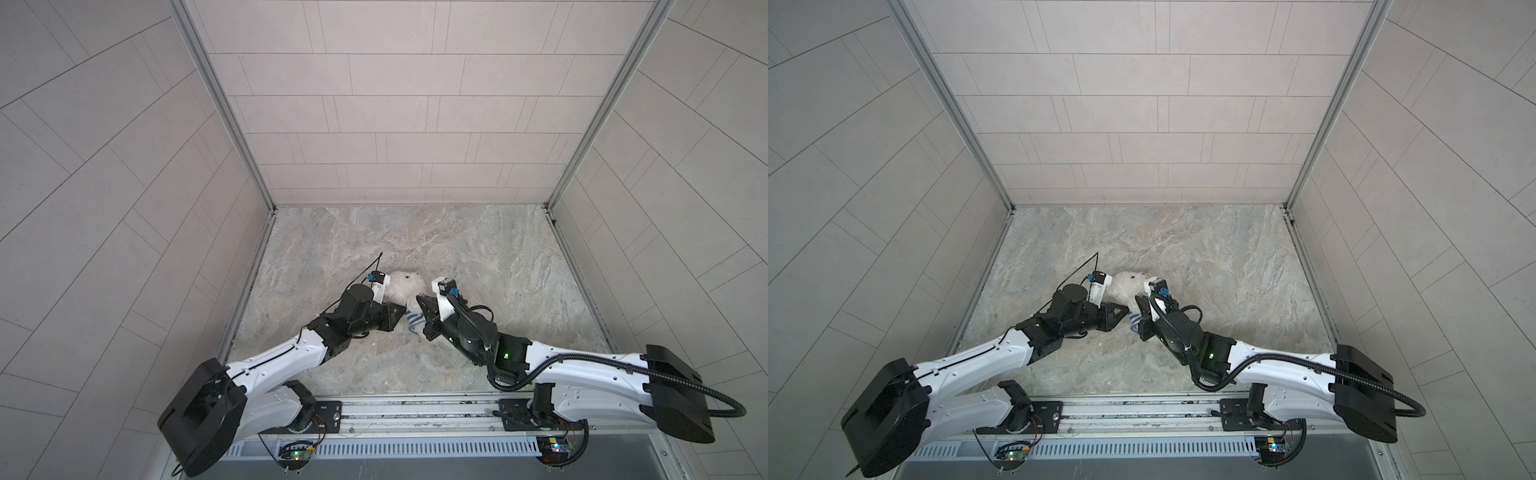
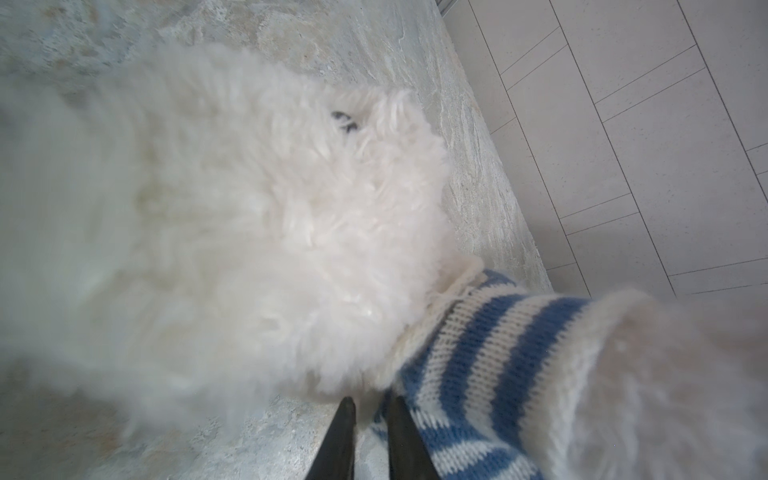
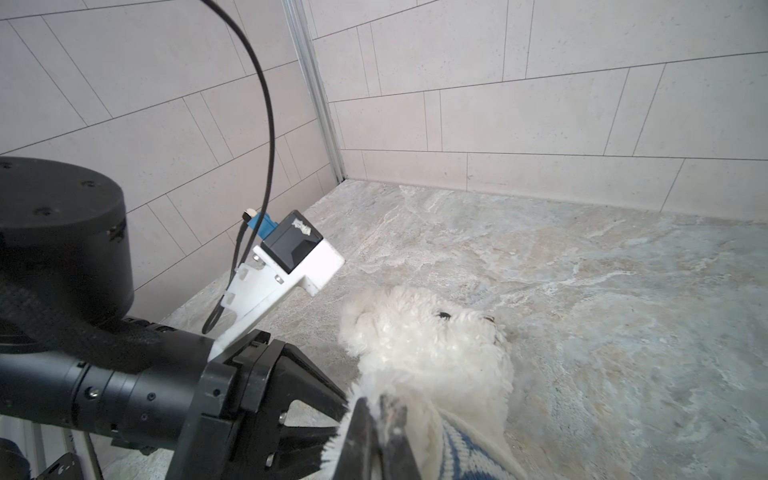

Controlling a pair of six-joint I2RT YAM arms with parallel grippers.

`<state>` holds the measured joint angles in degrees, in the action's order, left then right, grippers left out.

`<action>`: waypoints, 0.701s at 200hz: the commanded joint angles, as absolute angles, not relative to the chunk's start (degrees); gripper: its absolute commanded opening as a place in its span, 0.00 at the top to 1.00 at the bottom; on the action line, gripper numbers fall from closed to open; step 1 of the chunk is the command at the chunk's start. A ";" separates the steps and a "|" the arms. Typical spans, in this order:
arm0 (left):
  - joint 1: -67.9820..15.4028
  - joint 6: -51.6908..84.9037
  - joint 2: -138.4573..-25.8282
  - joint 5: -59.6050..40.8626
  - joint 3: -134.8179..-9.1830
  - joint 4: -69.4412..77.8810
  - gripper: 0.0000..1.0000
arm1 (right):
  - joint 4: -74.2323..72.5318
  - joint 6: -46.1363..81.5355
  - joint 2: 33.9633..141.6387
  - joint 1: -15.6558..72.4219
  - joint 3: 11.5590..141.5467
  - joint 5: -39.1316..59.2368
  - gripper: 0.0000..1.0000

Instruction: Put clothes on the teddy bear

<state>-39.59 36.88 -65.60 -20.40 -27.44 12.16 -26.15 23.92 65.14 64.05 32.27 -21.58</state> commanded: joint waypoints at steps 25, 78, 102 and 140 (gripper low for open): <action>-38.63 39.02 -67.21 -21.08 -25.05 16.66 0.81 | -32.13 27.29 68.30 63.72 30.79 -23.67 0.93; -35.36 40.07 -69.41 -23.43 -23.34 20.28 0.82 | -31.91 28.59 70.78 63.72 32.07 -21.82 0.77; -34.35 40.17 -69.19 -23.89 -22.89 20.39 0.82 | -30.68 29.42 69.94 63.63 32.24 -21.92 0.64; -33.66 41.52 -68.91 -24.64 -21.90 21.71 0.83 | -21.31 28.58 65.31 63.02 34.05 -23.19 0.57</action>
<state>-34.22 40.53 -69.36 -23.38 -23.05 18.90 -27.18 28.38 69.06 63.57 31.33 -21.71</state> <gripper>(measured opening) 0.170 0.415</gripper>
